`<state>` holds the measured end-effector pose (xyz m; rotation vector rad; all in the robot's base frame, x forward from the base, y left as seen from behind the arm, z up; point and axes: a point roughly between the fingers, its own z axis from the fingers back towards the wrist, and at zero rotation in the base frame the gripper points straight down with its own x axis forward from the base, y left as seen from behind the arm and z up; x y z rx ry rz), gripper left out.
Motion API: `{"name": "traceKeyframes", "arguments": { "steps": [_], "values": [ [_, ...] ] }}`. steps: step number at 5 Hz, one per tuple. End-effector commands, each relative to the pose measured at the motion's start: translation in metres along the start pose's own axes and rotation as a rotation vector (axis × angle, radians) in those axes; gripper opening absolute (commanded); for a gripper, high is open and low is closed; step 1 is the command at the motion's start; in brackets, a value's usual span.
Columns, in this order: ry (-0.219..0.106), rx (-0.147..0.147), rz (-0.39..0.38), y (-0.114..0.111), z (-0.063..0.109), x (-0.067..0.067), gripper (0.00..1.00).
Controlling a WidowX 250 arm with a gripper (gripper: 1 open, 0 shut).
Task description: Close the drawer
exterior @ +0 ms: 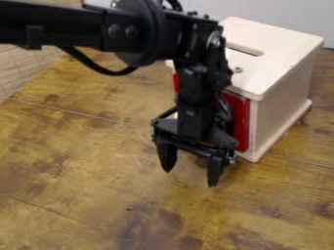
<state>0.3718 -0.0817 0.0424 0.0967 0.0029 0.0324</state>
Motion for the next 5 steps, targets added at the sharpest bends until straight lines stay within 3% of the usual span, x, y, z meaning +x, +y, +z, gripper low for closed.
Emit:
{"name": "traceKeyframes", "arguments": {
  "steps": [1,5],
  "values": [
    [-0.098,0.002,0.052,0.005,0.032,0.006,1.00],
    [-0.115,0.011,0.152,-0.012,0.048,0.009,1.00]
  ]
}}
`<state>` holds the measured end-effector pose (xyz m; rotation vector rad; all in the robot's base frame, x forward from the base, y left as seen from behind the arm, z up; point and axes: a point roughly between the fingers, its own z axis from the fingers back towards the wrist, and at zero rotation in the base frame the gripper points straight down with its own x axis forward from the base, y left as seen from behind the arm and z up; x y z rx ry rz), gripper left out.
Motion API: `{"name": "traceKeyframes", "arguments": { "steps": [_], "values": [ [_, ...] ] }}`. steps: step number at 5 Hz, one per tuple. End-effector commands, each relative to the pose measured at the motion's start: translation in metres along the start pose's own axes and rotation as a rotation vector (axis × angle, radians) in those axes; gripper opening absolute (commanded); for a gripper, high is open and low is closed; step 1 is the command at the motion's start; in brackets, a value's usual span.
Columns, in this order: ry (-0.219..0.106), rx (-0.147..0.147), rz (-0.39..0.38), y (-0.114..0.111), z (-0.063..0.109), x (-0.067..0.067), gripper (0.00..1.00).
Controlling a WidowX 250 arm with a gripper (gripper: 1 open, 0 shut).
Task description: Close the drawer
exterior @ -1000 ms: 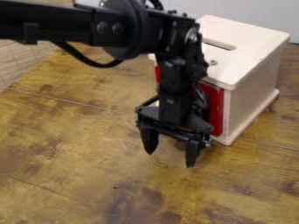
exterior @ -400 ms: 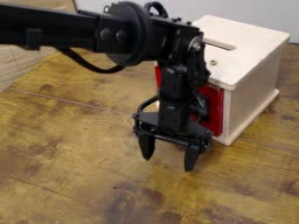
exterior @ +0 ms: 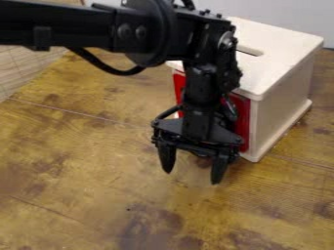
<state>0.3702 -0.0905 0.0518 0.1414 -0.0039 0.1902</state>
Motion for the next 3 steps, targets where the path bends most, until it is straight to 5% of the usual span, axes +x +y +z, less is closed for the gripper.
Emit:
{"name": "traceKeyframes", "arguments": {
  "steps": [1,3],
  "values": [
    [-0.121,-0.042,-0.012,-0.001,0.040,0.010,1.00],
    [-0.137,-0.036,0.018,0.012,0.035,0.007,1.00]
  ]
}}
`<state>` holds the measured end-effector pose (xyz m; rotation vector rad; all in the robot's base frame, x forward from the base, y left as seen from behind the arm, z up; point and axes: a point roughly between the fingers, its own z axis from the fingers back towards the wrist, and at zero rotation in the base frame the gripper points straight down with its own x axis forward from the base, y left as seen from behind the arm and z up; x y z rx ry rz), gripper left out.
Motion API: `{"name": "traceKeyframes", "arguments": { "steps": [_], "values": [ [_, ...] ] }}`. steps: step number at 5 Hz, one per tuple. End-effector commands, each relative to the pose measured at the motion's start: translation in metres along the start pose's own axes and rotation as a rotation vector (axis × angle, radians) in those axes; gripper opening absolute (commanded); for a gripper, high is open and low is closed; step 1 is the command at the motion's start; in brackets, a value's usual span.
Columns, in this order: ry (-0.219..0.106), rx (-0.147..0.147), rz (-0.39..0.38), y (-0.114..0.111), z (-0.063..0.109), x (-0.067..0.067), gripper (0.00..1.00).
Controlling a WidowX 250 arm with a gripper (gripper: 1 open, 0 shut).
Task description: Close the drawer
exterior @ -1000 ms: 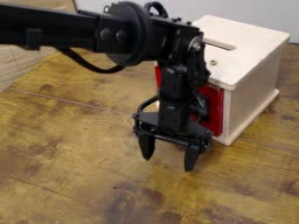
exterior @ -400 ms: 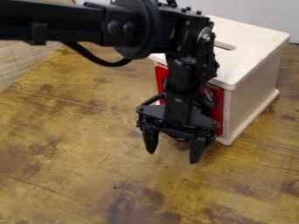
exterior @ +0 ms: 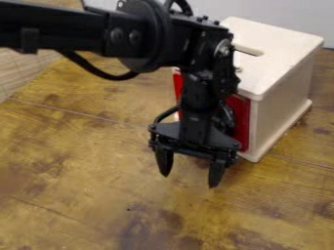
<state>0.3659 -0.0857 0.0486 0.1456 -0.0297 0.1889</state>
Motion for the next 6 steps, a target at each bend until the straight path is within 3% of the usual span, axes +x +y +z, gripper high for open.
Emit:
{"name": "traceKeyframes", "arguments": {
  "steps": [1,3,4,6],
  "values": [
    [-0.111,-0.036,0.033,-0.001,0.035,0.014,1.00],
    [-0.113,-0.034,0.072,0.003,0.023,0.018,1.00],
    [-0.108,-0.027,0.148,-0.004,0.025,0.013,1.00],
    [-0.109,-0.022,0.217,0.006,0.014,0.012,1.00]
  ]
}}
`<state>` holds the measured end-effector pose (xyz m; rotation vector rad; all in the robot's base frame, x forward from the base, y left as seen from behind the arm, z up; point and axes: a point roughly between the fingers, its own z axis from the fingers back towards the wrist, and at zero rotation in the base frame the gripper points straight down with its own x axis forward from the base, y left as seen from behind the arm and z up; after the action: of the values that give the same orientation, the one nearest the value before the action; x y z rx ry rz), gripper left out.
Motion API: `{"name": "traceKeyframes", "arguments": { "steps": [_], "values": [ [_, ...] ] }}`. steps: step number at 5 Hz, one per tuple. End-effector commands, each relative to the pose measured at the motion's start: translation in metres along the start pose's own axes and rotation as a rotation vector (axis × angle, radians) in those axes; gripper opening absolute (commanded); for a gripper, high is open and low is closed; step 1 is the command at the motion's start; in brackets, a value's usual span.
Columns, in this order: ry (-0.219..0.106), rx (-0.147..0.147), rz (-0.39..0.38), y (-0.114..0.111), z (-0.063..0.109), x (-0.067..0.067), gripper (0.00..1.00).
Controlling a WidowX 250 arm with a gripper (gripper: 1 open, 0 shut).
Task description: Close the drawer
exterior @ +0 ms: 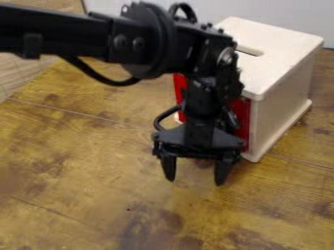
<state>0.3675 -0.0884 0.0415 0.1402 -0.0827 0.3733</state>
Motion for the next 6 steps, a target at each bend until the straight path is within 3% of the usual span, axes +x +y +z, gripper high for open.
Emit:
{"name": "traceKeyframes", "arguments": {
  "steps": [1,3,5,6],
  "values": [
    [-0.080,-0.030,0.020,0.011,0.022,0.018,1.00],
    [-0.098,-0.047,-0.012,0.012,0.034,0.022,1.00],
    [-0.115,-0.058,0.005,0.024,0.041,0.021,1.00],
    [-0.136,-0.080,-0.055,0.021,0.047,0.028,1.00]
  ]
}}
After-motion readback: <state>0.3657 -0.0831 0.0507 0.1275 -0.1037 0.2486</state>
